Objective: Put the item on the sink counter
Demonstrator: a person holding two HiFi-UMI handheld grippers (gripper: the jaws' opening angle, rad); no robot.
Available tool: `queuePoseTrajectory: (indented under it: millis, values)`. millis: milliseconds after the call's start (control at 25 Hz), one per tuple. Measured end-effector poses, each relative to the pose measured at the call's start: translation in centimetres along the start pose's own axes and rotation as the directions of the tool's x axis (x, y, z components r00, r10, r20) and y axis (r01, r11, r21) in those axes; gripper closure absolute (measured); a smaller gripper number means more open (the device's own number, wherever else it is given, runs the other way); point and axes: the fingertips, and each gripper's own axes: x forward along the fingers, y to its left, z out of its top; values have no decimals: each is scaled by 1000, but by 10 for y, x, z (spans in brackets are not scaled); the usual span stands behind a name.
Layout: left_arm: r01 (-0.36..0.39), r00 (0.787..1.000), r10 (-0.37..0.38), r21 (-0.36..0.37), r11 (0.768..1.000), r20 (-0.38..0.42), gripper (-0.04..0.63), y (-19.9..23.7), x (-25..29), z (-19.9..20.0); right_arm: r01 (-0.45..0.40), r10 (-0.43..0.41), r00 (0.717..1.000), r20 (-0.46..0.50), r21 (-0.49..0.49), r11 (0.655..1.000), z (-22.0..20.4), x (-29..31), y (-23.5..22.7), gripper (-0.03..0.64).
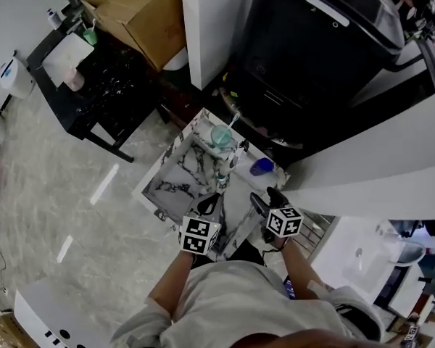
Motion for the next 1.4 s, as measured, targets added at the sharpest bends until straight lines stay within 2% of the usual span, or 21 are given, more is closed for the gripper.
queuePoseTrajectory:
  millis: [160, 200, 240, 280, 400, 520, 600, 680, 800, 920, 1000, 1080, 1120, 1160, 1280, 1400]
  values:
    - [78, 997, -78, 34, 996, -2, 584, 0, -8, -1, 31, -35, 999, 30, 110, 993, -7, -7, 34, 340]
    - [96, 995, -96, 39, 995, 1, 584, -1, -10, -3, 42, -50, 998, 49, 148, 988, -5, -10, 40, 421]
    - [114, 993, -114, 41, 993, 4, 584, -2, -13, -6, 48, -63, 996, 71, 191, 980, -5, -12, 46, 559]
    - [131, 991, -132, 44, 990, 6, 584, -2, -17, -10, 41, -64, 994, 94, 233, 972, -4, -14, 54, 601]
    - [182, 983, -183, 47, 982, 5, 584, 1, -33, -28, -13, -36, 986, 164, 287, 958, -8, -20, 84, 612]
    - [210, 978, -210, 34, 977, 6, 584, 13, -54, -44, 1, -51, 978, 202, 242, 970, -19, -29, 115, 612]
    - [206, 978, -207, 13, 978, 17, 584, 28, -62, -47, 56, -103, 970, 220, 211, 976, -28, -35, 132, 612]
    - [203, 979, -203, 5, 979, 17, 584, 41, -66, -47, 112, -168, 952, 255, 220, 969, -34, -45, 143, 612]
    - [224, 975, -224, 48, 973, 4, 584, 46, -68, -41, 144, -214, 927, 309, 234, 961, -34, -66, 157, 612]
    - [257, 966, -259, 94, 962, 4, 584, 35, -74, -36, 182, -243, 910, 337, 200, 963, -31, -94, 161, 612]
    - [267, 963, -269, 104, 958, 3, 584, 23, -78, -39, 294, -295, 893, 340, 56, 954, -29, -115, 162, 612]
    - [270, 963, -271, 115, 956, -4, 584, 11, -79, -44, 435, -360, 863, 356, -158, 887, -27, -134, 167, 612]
    - [271, 962, -272, 122, 955, -11, 584, 4, -79, -46, 472, -375, 850, 370, -218, 854, -26, -143, 170, 612]
    - [274, 962, -274, 131, 953, -19, 584, -3, -80, -49, 487, -380, 842, 384, -237, 841, -26, -150, 174, 612]
    - [293, 956, -292, 150, 944, -31, 584, -33, -87, -56, 494, -385, 823, 417, -192, 848, -33, -179, 178, 612]
    - [328, 943, -332, 174, 928, -8, 584, -75, -95, -57, 506, -400, 804, 439, -152, 849, -47, -210, 171, 612]
